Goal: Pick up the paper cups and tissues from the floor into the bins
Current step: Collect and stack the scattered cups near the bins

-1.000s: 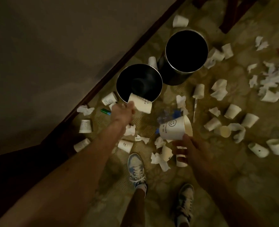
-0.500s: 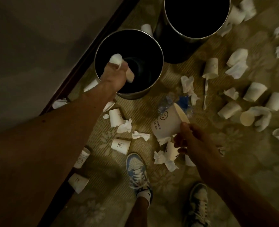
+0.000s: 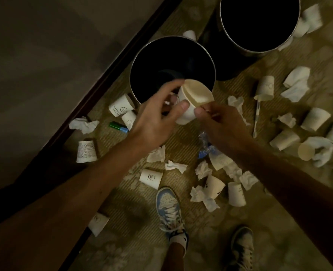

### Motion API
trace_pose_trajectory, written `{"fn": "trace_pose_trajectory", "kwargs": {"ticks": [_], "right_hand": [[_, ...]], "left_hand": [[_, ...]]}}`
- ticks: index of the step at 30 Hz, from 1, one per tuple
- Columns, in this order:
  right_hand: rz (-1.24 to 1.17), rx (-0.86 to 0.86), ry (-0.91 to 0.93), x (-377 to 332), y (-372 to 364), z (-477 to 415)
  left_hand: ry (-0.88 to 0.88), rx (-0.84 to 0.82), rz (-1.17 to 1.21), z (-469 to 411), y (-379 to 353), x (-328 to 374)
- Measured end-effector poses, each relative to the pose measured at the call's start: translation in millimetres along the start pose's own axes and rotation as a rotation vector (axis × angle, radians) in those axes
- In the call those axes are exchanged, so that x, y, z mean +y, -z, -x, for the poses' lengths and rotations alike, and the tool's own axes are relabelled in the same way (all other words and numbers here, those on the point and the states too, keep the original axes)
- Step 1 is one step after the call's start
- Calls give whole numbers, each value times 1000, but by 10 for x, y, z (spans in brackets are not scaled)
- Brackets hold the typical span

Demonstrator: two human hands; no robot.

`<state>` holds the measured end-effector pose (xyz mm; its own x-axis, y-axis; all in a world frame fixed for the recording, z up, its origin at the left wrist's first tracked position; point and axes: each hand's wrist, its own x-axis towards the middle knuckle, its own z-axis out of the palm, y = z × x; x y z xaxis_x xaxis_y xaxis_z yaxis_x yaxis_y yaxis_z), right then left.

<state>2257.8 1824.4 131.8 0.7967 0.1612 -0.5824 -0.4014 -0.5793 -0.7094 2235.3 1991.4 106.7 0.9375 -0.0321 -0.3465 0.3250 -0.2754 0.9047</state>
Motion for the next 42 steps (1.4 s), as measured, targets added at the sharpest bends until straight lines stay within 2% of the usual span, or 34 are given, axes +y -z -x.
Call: {"fn": "trace_pose_trajectory", "kwargs": {"ticks": [2,5,10,13,15,19,22,26,30,32,36,39,42], "right_hand": [[99,-5,77,-52,-61,-196],[93,-49,125,-84,-221,-437],[132,-216,92,31,-485,-589],[-20,-217,6,108,-522,-533],[-31,-173,-20,207,-461,-428],[26,-205,-85,565,-183,-130],[55,-193,-213,903,65,110],[-23,-31,-336,1383,354,305],[-76,40,-357,1818,484,487],[-79,55,-296,1961,556,464],[-90,85,-147,2255,631,264],[-158,42,-83,2536,537,119],[-111,-14,56,2774,391,-96]], "left_hand": [[-1,24,-97,-102,109,-12],[12,30,-265,-244,180,-86],[179,-59,-494,-365,218,-351],[282,-153,-577,-384,302,-470],[270,-172,-600,-302,343,-512],[102,-9,-591,42,270,-539],[54,46,-555,327,11,-517],[142,-31,-403,471,-572,-531],[264,-63,-270,520,-1172,-589],[278,-55,-252,449,-1398,-645],[332,6,-60,322,-1851,-879],[279,55,-52,273,-2133,-1181],[299,97,-68,84,-2334,-1505]]}}
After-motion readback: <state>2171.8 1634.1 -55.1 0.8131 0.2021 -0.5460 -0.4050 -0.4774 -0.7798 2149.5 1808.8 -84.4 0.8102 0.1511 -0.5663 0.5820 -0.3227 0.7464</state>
